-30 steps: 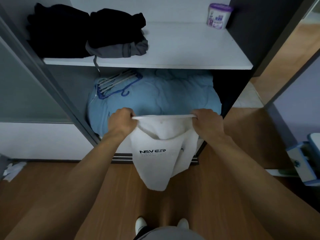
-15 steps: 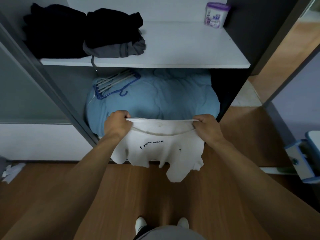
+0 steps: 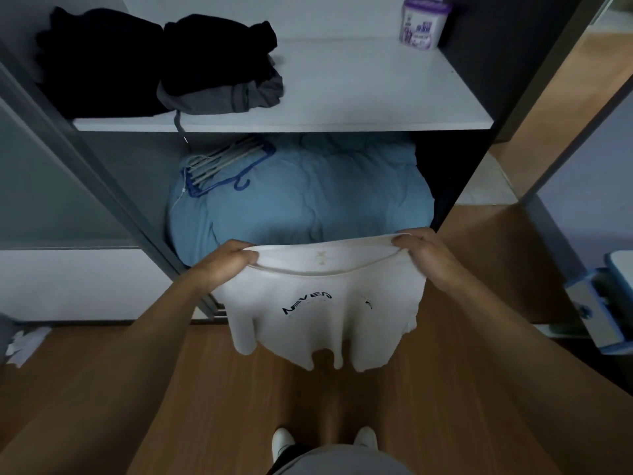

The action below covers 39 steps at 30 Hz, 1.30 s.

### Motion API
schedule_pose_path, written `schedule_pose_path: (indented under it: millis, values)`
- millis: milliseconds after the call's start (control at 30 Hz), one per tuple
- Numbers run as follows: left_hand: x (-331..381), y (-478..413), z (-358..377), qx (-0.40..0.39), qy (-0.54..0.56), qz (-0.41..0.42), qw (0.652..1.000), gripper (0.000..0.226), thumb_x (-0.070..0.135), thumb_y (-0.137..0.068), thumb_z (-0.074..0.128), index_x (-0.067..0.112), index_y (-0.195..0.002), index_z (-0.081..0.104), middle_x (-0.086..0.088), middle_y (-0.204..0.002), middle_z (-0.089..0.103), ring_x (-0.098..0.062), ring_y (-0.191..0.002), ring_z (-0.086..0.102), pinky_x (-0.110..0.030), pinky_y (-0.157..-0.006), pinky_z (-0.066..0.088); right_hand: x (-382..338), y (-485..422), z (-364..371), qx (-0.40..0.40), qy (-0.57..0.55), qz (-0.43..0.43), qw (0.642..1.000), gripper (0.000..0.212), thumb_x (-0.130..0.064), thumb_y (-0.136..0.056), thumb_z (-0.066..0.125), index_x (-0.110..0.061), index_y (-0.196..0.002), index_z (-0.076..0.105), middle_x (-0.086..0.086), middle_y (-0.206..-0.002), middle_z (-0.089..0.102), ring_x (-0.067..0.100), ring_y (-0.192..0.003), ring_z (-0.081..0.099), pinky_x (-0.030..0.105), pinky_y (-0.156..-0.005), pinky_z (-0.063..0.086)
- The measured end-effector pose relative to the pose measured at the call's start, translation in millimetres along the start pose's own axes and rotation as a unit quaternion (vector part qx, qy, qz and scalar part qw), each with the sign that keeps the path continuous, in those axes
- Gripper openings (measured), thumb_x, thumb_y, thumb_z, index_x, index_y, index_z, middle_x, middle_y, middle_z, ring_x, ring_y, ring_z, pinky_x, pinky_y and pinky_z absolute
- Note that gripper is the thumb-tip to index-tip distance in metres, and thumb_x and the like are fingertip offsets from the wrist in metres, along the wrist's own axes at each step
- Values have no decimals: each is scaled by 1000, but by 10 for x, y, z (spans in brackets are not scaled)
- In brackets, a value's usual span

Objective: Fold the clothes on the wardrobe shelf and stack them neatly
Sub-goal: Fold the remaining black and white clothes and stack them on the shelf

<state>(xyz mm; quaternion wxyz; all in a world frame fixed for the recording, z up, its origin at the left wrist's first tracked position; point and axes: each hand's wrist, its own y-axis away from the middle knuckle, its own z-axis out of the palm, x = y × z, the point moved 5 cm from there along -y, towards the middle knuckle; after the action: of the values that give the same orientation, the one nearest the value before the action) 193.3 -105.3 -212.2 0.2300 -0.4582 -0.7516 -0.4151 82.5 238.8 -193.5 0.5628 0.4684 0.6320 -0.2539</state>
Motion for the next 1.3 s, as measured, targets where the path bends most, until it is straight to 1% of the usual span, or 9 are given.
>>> schedule_pose_path:
  millis: [167, 267, 467, 633, 767, 933, 1100, 1200, 1300]
  values:
    - [48, -67, 34, 105, 1, 28, 994, 18, 2, -85, 57, 15, -78, 67, -3, -76, 64, -15, -68, 58, -25, -64, 42, 11, 25, 22, 13, -18, -18, 1000, 28, -26, -96, 60, -17, -72, 71, -2, -69, 65, 8, -63, 60, 19, -55, 44]
    - [51, -57, 20, 155, 17, 28, 987, 23, 1, -78, 53, 16, -67, 65, -1, -67, 61, -15, -64, 55, -23, -60, 41, 34, 9, 55, 19, 130, -55, 990, 37, -40, -98, 59, -22, -66, 60, -10, -62, 57, 1, -56, 53, 24, -54, 39]
    - [-80, -20, 53, 102, 31, -9, 994, 19, 17, -88, 58, 12, -74, 69, -4, -75, 68, -24, -73, 62, -30, -66, 42, 69, 60, 46, -88, 283, -61, 953, 30, -68, -69, 73, -47, -86, 57, -22, -82, 63, -2, -73, 60, 16, -59, 42]
    - [-51, 61, 206, -89, -4, 60, 994, 32, 58, -82, 72, 26, -88, 71, 4, -78, 68, -10, -74, 64, -28, -70, 46, 87, 67, -108, 79, 342, -96, 931, 25, -48, -96, 58, -39, -74, 48, -14, -71, 56, 2, -65, 54, 21, -56, 33]
    - [10, 65, 347, -158, -45, 97, 982, 28, 31, -75, 86, 32, -99, 71, 14, -89, 72, 1, -79, 65, -13, -68, 48, 82, 83, -154, 169, 372, -60, 911, 36, -49, -100, 48, -29, -70, 49, -13, -64, 50, 4, -59, 46, 26, -51, 29]
    - [188, 15, 341, 2, -8, 120, 993, 35, 37, -89, 73, 7, -73, 67, 4, -62, 59, -6, -54, 52, -24, -56, 38, 108, 123, -159, 205, 342, -20, 917, 45, -43, -98, 54, -24, -59, 46, -7, -58, 49, 13, -56, 48, 28, -49, 26]
    - [409, 107, 409, 169, 8, 115, 979, 59, 52, -96, 55, 20, -54, 31, 6, -48, 31, -11, -44, 31, -31, -53, 25, 31, 222, 88, 205, 254, -4, 945, 26, -33, -95, 61, -23, -73, 52, -8, -65, 55, 5, -52, 52, 23, -45, 34]
    - [535, 121, 575, 172, 31, 104, 979, 60, 54, -96, 54, 19, -53, 29, 7, -46, 29, -12, -41, 29, -31, -52, 25, 57, 295, 382, 177, 130, 23, 975, 36, -36, -99, 55, -14, -70, 57, 6, -54, 63, 12, -40, 60, 20, -44, 43]
    - [623, 120, 732, 154, 65, 95, 981, 64, 51, -96, 56, 21, -48, 27, 11, -40, 28, -8, -38, 29, -29, -50, 24, 27, 307, 645, 133, 91, 51, 986, 50, -38, -101, 51, 1, -72, 63, 16, -59, 64, 31, -59, 69, 35, -54, 54]
